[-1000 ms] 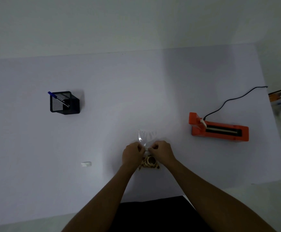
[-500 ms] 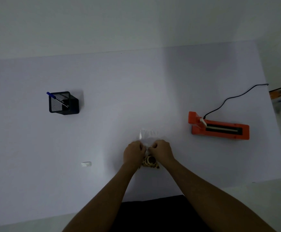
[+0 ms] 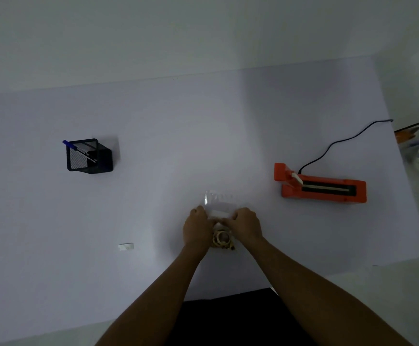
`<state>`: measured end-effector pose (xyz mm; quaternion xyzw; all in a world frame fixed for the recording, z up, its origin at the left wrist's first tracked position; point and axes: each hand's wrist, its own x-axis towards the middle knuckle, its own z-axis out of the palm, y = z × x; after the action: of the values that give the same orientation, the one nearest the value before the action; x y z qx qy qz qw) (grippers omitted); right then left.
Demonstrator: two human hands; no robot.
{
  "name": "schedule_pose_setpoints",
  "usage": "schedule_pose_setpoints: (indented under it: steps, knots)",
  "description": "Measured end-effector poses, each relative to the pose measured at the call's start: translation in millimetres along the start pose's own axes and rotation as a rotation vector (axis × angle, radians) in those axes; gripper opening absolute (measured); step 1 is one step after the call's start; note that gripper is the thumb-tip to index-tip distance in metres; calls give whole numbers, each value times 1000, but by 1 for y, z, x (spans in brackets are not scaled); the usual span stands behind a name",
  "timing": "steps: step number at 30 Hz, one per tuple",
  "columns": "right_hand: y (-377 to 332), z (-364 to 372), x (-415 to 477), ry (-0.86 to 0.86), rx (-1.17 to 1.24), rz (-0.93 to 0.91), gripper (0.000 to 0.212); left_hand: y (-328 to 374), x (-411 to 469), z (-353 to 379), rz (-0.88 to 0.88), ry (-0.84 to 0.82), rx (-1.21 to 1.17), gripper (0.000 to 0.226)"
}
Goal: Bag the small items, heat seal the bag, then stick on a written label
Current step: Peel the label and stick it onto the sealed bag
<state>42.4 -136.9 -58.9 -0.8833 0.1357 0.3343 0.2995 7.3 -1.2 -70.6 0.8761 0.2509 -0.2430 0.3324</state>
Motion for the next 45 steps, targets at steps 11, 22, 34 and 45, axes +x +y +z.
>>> schedule_pose_setpoints:
  steps: [11,22,34,45]
  knots:
    - [19,6,3,78,46,93,43,-10,9,-6,9,1,-37,23]
    - [9,22,-5,136,62,89,36,-12,10,-10,53,-23,21,20]
    - [19,19,-3,138,127,68,26,-6,4,-1,118,59,179,52]
    - [19,29,-8,182,153,40,24,-12,2,-7,152,22,103,20]
